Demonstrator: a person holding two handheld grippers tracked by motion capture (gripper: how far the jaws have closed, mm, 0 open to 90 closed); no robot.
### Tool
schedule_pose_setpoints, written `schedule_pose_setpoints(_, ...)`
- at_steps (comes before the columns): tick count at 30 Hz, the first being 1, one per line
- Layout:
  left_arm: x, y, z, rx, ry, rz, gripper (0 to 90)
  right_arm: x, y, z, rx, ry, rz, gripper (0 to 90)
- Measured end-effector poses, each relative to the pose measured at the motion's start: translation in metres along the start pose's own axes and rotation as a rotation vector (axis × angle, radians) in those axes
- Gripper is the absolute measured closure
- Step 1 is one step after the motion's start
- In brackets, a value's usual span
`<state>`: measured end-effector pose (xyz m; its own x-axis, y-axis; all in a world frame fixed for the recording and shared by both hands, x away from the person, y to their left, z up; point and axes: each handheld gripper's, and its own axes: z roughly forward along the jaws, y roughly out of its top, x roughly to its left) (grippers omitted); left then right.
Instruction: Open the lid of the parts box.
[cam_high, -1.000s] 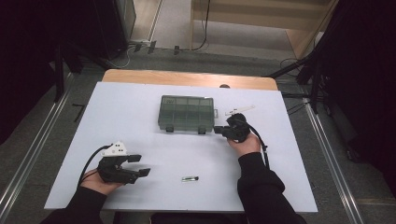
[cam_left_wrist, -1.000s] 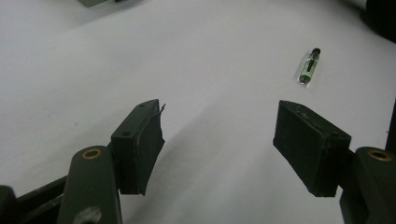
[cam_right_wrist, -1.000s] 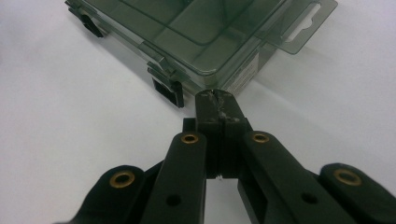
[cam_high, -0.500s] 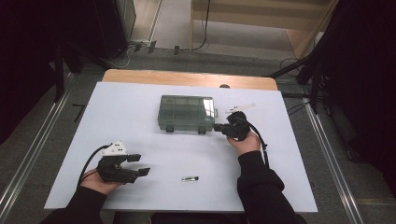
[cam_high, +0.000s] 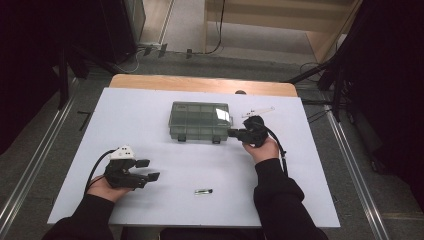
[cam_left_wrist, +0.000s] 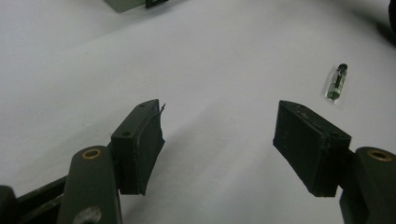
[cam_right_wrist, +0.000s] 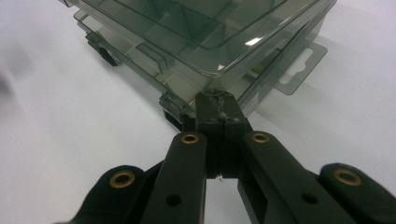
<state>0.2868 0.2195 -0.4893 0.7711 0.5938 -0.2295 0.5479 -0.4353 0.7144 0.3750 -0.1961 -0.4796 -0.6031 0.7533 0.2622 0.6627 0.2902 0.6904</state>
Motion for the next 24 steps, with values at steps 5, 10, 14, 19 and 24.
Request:
schedule_pose_setpoints(5,0.010,0.003,0.002,0.008,0.002,-0.019,32.1,-0.001,0.004,0.001,0.001,0.013,0.006,90.0)
schedule_pose_setpoints(10,0.017,0.008,0.006,0.011,0.004,-0.034,32.1,-0.003,0.010,0.002,0.000,0.024,0.003,90.0)
schedule_pose_setpoints(14,0.020,0.009,0.010,0.026,0.005,-0.038,32.1,-0.004,0.014,0.003,-0.004,0.040,0.012,90.0)
schedule_pose_setpoints(19,0.024,0.017,0.013,0.004,0.009,-0.032,32.1,-0.007,0.020,0.003,-0.013,0.055,0.013,90.0)
schedule_pose_setpoints(24,0.030,0.027,0.015,-0.014,0.005,-0.041,32.1,-0.007,0.026,0.004,-0.024,0.071,0.021,90.0)
